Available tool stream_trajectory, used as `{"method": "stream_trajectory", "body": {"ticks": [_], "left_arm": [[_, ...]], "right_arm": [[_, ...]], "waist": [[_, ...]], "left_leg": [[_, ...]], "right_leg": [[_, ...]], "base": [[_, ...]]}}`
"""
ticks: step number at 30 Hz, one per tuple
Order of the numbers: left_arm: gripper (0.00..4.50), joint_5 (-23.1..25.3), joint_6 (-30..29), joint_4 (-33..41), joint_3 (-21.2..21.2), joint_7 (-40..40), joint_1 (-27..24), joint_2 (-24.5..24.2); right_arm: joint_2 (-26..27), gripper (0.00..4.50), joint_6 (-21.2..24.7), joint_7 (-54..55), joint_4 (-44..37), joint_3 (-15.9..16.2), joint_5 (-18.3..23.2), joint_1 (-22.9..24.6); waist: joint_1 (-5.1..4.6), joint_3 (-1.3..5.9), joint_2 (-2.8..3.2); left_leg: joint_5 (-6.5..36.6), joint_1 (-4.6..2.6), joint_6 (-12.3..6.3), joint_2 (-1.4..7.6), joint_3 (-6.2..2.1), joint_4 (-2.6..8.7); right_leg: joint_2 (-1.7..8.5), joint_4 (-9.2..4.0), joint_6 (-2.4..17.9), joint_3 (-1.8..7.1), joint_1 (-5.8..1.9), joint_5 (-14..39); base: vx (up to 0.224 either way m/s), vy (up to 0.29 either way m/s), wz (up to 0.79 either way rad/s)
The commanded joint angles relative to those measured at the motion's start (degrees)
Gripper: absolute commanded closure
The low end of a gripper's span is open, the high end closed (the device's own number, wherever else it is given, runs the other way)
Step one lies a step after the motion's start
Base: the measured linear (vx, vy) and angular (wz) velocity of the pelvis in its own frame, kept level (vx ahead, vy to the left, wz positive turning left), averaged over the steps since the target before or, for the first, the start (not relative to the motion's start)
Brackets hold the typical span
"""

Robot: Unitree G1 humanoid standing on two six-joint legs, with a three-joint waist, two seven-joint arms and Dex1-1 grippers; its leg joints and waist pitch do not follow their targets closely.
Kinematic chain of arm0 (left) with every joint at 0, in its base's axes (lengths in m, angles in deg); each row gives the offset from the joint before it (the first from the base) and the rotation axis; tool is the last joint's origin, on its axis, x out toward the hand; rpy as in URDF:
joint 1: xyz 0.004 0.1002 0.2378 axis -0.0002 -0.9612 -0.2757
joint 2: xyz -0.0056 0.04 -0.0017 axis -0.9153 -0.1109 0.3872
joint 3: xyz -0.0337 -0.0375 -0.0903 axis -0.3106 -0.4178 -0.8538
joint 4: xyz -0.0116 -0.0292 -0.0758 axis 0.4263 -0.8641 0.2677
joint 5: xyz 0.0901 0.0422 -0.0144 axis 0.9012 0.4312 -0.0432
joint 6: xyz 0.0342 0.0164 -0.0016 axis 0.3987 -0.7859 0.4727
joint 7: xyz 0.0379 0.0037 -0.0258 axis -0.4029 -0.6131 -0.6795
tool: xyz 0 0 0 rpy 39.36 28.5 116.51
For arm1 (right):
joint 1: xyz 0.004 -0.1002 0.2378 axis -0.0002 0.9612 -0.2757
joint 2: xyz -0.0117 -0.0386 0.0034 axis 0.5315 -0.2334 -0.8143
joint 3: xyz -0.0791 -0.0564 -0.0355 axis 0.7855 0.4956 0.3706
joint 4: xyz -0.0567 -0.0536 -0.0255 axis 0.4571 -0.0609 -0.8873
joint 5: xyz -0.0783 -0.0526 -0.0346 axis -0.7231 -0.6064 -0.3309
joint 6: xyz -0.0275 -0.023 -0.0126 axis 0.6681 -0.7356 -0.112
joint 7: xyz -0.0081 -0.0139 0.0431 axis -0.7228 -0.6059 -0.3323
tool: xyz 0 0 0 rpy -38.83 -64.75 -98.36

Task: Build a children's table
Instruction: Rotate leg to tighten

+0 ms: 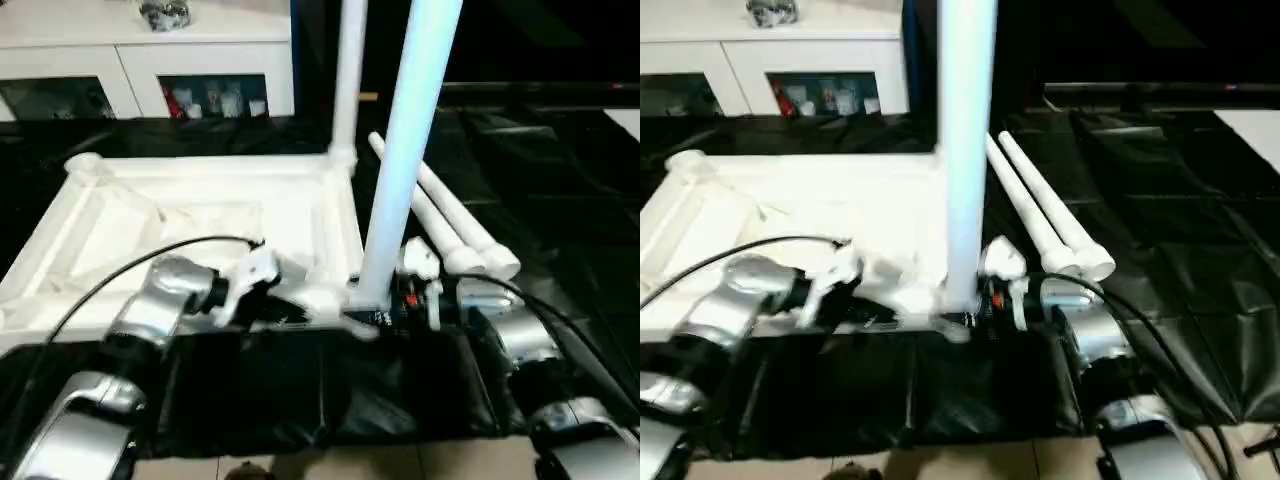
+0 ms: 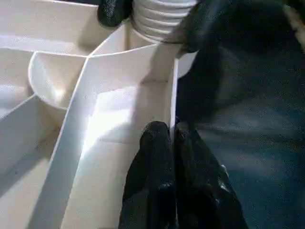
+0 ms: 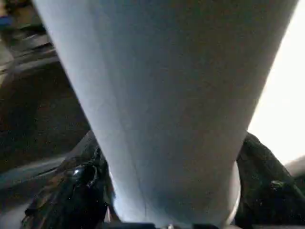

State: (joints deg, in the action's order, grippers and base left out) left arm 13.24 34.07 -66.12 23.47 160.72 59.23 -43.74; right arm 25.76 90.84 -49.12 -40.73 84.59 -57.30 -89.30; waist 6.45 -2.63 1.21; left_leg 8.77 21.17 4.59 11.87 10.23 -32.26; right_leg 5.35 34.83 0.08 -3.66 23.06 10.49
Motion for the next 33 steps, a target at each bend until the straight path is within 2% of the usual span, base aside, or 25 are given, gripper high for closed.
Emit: {"method": "stream_trajectory", "body": {"ticks": [1, 2, 3, 5, 6, 9, 11, 13, 15, 20, 22, 25, 27, 28, 29, 31, 33], "left_arm": [[4.50, -2.0, -2.4, -1.2, -3.1, -8.5, 2.7, 4.2], [4.50, -1.9, -2.8, -1.5, -3.3, -10.0, 3.0, 5.0], [4.50, -1.1, -3.3, -1.7, -3.2, -14.2, 3.8, 7.2], [4.50, -0.6, -3.3, -1.7, -3.0, -15.6, 4.0, 8.1], [4.50, 0.3, -3.6, -1.8, -2.6, -18.4, 4.3, 9.5], [4.50, 1.8, -3.4, -1.9, -1.8, -21.4, 4.5, 11.0], [4.50, 3.7, -2.7, -2.3, -0.3, -23.5, 4.6, 12.2], [4.50, 3.8, -3.0, -2.3, -0.2, -24.0, 4.5, 12.5], [4.50, 3.8, -3.1, -2.1, -0.1, -23.9, 4.2, 12.4], [4.50, 3.1, -1.3, -0.3, 0.2, -19.6, 2.4, 10.4], [4.50, 2.1, -0.4, 0.8, 0.0, -16.5, 1.6, 9.5], [4.50, 0.0, -0.2, 3.1, -0.1, -10.5, 0.3, 7.7], [4.50, -1.5, 0.5, 4.1, -0.1, -6.3, -0.4, 6.2], [4.50, -1.5, 0.5, 4.1, -0.1, -6.3, -0.4, 6.2], [4.50, -2.1, 0.8, 4.4, -0.1, -4.4, -0.5, 5.4], [4.50, -2.8, 1.0, 4.9, -0.1, -1.5, -0.8, 4.2], [4.50, -3.2, 1.0, 5.2, -0.1, 0.3, -0.8, 3.3]], "right_arm": [[3.5, 1.73, 0.7, 9.9, 4.3, 0.3, -1.7, -0.7], [4.2, 1.73, 0.9, 12.4, 5.3, -0.3, -1.7, -1.0], [6.9, 1.73, 1.6, 20.4, 8.1, -2.2, -1.5, -2.3], [8.0, 1.74, 1.9, 23.7, 9.0, -2.9, -1.4, -2.7], [9.9, 1.74, 2.0, 28.1, 10.6, -3.6, -1.6, -3.5], [12.5, 1.74, 2.1, 33.3, 12.9, -4.8, -1.4, -4.8], [15.1, 1.74, -1.0, 36.4, 15.4, -5.4, -1.9, -5.9], [15.6, 1.04, -2.1, 36.5, 16.1, -5.3, -2.4, -6.4], [15.8, 1.04, -2.8, 36.7, 16.7, -5.2, -2.8, -6.7], [14.2, 0.61, -4.9, 34.4, 15.8, -4.2, -3.9, -6.4], [13.0, 0.61, -6.4, 33.0, 15.6, -3.9, -4.5, -6.3], [10.3, 0.61, -8.3, 25.0, 14.0, -3.0, -4.1, -5.5], [7.8, 0.61, -8.5, 17.1, 11.3, -1.2, -3.5, -4.1], [7.8, 0.61, -8.5, 17.1, 11.3, -1.2, -3.5, -4.1], [6.5, 0.61, -8.2, 12.4, 9.5, -0.4, -2.8, -3.2], [4.5, 0.61, -7.7, 6.3, 7.1, 0.7, -2.0, -2.1], [3.1, 0.61, -6.8, 1.8, 5.5, 1.4, -1.3, -1.5]], "waist": [[-0.22, 3.05, -0.85], [-0.24, 3.04, -0.83], [-0.37, 3.10, -0.69], [-0.63, 3.15, -0.78], [-0.74, 3.18, -0.47], [-0.91, 3.32, -0.44], [-0.97, 3.40, -0.30], [-1.04, 3.41, -0.16], [-1.14, 3.37, -0.26], [-1.07, 3.38, -0.20], [-1.20, 3.50, -0.27], [-1.14, 3.65, -0.29], [-0.78, 3.64, -0.11], [-0.70, 3.67, -0.16], [-0.64, 3.70, -0.13], [-0.40, 3.68, -0.19], [-0.24, 3.48, -0.29]], "left_leg": [[18.0, -0.82, 0.26, 0.96, -0.20, 3.84], [18.4, -0.92, 0.47, 0.96, -0.24, 3.85], [18.5, -0.99, 0.45, 0.98, -0.29, 3.81], [18.5, -0.99, 0.41, 0.87, -0.36, 3.88], [18.3, -0.90, 0.37, 0.92, -0.32, 3.89], [17.2, -0.65, -0.15, 0.86, -0.27, 3.86], [17.3, -0.66, -0.04, 0.84, -0.31, 3.86], [17.9, -0.58, -0.19, 0.83, -0.31, 3.87], [18.6, -0.59, -0.35, 0.80, -0.31, 3.91], [19.6, -0.59, -0.60, 0.89, -0.40, 3.98], [18.1, -0.36, -0.84, 0.89, -0.34, 3.93], [16.5, -0.33, -1.74, 0.89, -0.20, 3.70], [15.0, -0.27, -3.03, 1.03, 0.04, 3.45], [14.5, -0.19, -3.26, 0.97, 0.08, 3.36], [13.9, -0.16, -3.45, 1.08, 0.06, 3.38], [14.3, -0.25, -3.94, 1.11, 0.09, 3.28], [15.6, -0.31, -3.99, 1.20, 0.10, 3.44]], "right_leg": [[3.18, -4.95, 10.9, 2.05, -2.32, 21.7], [3.24, -5.11, 10.3, 2.07, -2.23, 23.0], [3.29, -5.26, 9.7, 2.17, -2.15, 23.7], [3.14, -5.43, 9.2, 2.09, -2.12, 24.0], [3.03, -5.39, 9.2, 2.19, -2.04, 22.5], [2.80, -5.05, 9.7, 2.16, -2.20, 19.0], [2.84, -4.98, 10.0, 2.06, -2.22, 18.4], [2.81, -4.98, 10.0, 2.04, -2.27, 17.8], [2.71, -5.00, 10.2, 2.01, -2.30, 17.7], [2.87, -5.14, 10.0, 2.02, -2.29, 18.7], [2.81, -4.82, 10.5, 2.06, -2.47, 16.1], [2.72, -4.49, 11.7, 2.05, -2.66, 12.7], [2.43, -4.14, 13.0, 1.97, -2.72, 9.0], [2.37, -3.98, 13.1, 1.91, -2.85, 8.2], [2.41, -3.77, 13.5, 1.91, -2.87, 7.2], [2.36, -3.74, 13.9, 1.86, -2.97, 7.3], [2.44, -4.03, 13.8, 1.90, -2.82, 9.6]], "base": [[0.000, 0.000, 0.00], [0.000, 0.000, 0.00], [0.000, 0.000, 0.00], [0.000, 0.000, 0.00], [0.000, 0.000, 0.00], [0.000, 0.000, 0.00], [0.000, 0.000, 0.00], [0.000, 0.000, 0.00], [0.000, 0.000, 0.00], [0.000, 0.000, 0.00], [0.000, 0.000, 0.00], [0.000, 0.000, 0.00], [0.000, 0.000, 0.00], [0.000, 0.000, 0.00], [0.000, 0.000, 0.00], [0.000, 0.000, 0.00], [0.000, 0.000, 0.00]]}}
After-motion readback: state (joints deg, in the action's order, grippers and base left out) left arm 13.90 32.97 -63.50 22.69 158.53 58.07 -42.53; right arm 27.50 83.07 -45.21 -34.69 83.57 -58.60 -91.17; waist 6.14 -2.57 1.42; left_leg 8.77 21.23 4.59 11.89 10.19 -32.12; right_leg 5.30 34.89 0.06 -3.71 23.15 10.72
